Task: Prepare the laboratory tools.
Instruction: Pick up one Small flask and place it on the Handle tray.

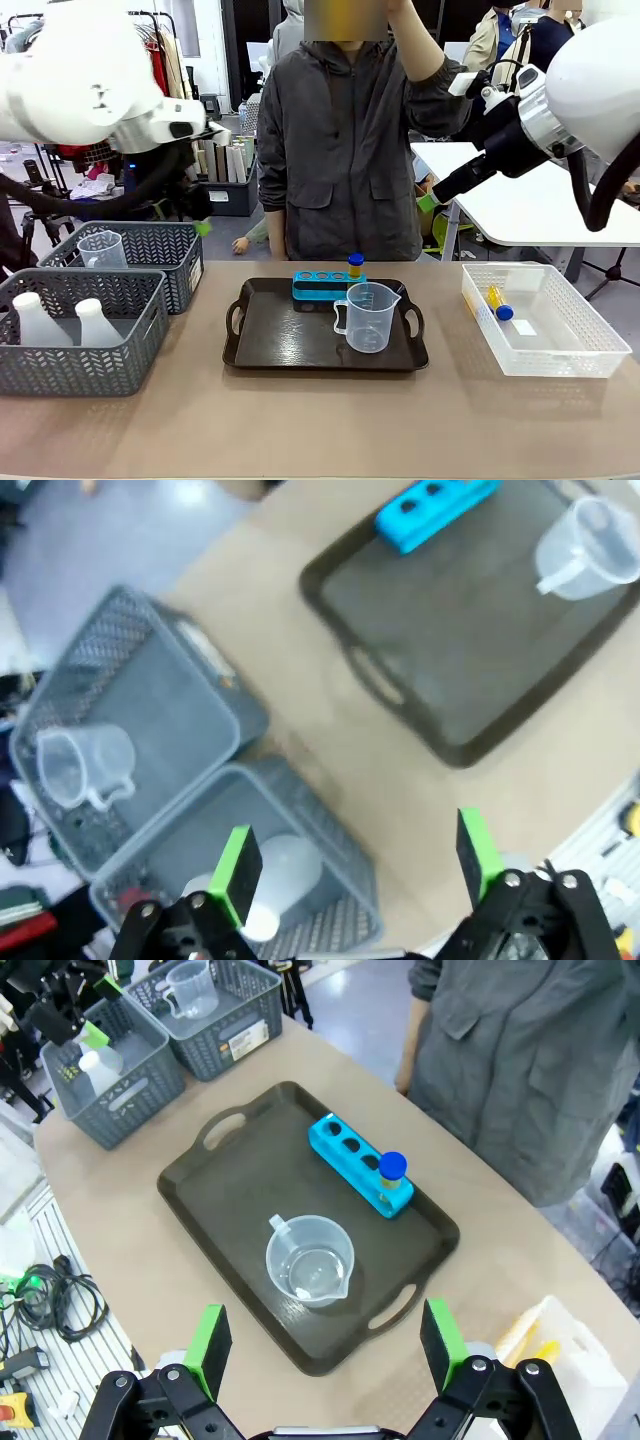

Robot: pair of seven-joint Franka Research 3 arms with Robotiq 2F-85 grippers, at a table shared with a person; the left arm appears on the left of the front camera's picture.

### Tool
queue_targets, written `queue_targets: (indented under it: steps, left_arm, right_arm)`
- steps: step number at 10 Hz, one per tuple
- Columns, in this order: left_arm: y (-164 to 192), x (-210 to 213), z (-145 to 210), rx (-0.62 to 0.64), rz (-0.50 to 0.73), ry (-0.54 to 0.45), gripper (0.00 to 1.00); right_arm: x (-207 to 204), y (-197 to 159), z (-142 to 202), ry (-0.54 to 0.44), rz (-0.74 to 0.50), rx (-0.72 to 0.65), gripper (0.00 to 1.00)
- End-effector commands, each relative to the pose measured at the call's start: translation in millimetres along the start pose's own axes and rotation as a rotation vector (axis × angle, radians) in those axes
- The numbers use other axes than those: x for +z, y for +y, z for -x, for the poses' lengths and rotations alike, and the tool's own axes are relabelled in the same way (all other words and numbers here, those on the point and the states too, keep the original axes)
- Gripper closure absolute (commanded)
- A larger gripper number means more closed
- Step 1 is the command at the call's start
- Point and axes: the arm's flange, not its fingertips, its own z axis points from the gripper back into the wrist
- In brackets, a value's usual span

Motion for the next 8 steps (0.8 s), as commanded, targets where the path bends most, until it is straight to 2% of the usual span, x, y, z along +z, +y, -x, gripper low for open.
queue_targets:
  steps: [1,4,5,6,8]
  left_arm:
    - [16,1,26,0.074,-0.088,0.013,0.0]
    - [39,-5,45,0.16,-0.068,0.059,0.0]
    - [36,-14,36,0.159,-0.02,0.057,0.0]
    - [42,-2,42,0.111,-0.067,0.047,0.0]
    - [42,-2,42,0.111,-0.067,0.047,0.0]
  right_arm:
    - [1,0,-1,-0.007,-0.008,-0.007,0.0]
    - [1,0,-1,-0.007,-0.008,-0.007,0.0]
    - [1,0,-1,-0.007,-0.008,-0.007,0.0]
    - [1,0,-1,-0.007,-0.008,-0.007,0.0]
    - [1,0,-1,-0.007,-0.008,-0.007,0.0]
